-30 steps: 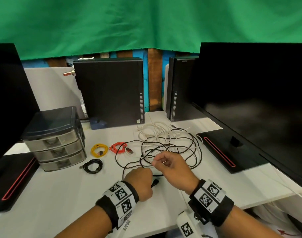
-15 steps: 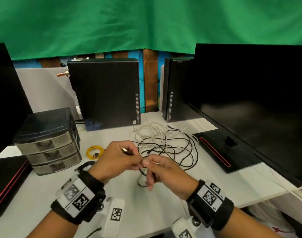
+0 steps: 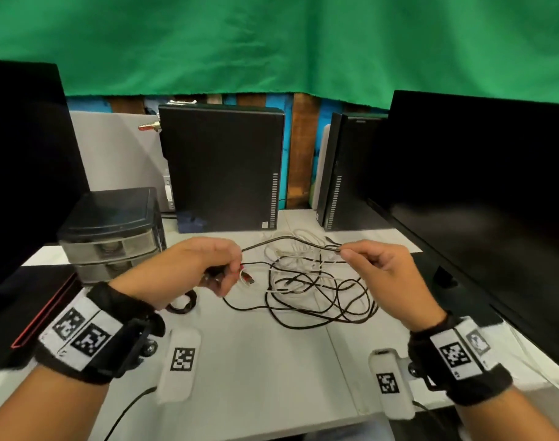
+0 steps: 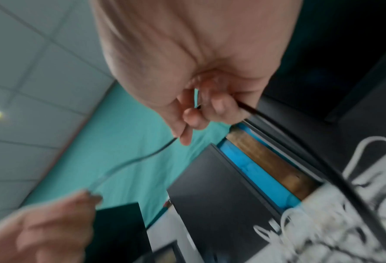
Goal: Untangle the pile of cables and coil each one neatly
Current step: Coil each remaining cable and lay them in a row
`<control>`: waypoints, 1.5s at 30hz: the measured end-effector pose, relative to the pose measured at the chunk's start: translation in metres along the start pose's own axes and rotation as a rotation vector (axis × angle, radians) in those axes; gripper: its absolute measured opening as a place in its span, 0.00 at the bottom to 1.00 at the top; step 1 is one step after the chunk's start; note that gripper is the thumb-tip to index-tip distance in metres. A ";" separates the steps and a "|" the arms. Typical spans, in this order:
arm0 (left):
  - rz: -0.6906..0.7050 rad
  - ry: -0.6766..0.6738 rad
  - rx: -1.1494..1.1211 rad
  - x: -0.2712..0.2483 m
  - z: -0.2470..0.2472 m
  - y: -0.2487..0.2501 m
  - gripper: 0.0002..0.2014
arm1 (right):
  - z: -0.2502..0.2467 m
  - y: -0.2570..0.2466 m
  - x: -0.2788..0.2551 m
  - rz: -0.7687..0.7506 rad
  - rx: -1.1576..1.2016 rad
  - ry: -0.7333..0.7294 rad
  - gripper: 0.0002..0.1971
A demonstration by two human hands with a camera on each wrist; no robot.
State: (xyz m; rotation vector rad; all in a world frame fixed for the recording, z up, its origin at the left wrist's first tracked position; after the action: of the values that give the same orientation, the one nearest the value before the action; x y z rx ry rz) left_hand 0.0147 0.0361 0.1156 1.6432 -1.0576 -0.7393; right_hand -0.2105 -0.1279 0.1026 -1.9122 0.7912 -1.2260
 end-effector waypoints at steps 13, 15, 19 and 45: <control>0.047 0.305 -0.808 0.009 0.020 0.003 0.16 | 0.087 -0.038 -0.097 -0.231 -0.159 -0.751 0.13; 0.154 0.338 -0.468 0.010 0.023 -0.001 0.16 | 0.074 -0.063 -0.095 -0.284 -0.110 -0.737 0.12; 0.309 0.170 0.056 0.006 0.044 -0.006 0.16 | 0.037 -0.085 -0.065 -0.246 0.018 -0.487 0.11; 0.214 -0.166 -0.292 -0.025 0.071 0.020 0.20 | -0.002 -0.063 -0.021 -0.170 0.099 -0.202 0.10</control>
State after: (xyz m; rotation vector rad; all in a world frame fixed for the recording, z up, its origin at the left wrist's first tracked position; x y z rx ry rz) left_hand -0.0626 0.0267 0.1121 1.2166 -1.1615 -0.8537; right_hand -0.2129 -0.0770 0.1451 -2.0154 0.4623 -1.1268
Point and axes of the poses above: each hand's wrist, its own x-axis towards the middle knuckle, its own z-axis out of the palm, y = z × x, the point moved 5 cm from there along x, towards the middle knuckle, and after that the axes turned 14 degrees about y, right-handed, at the moved point
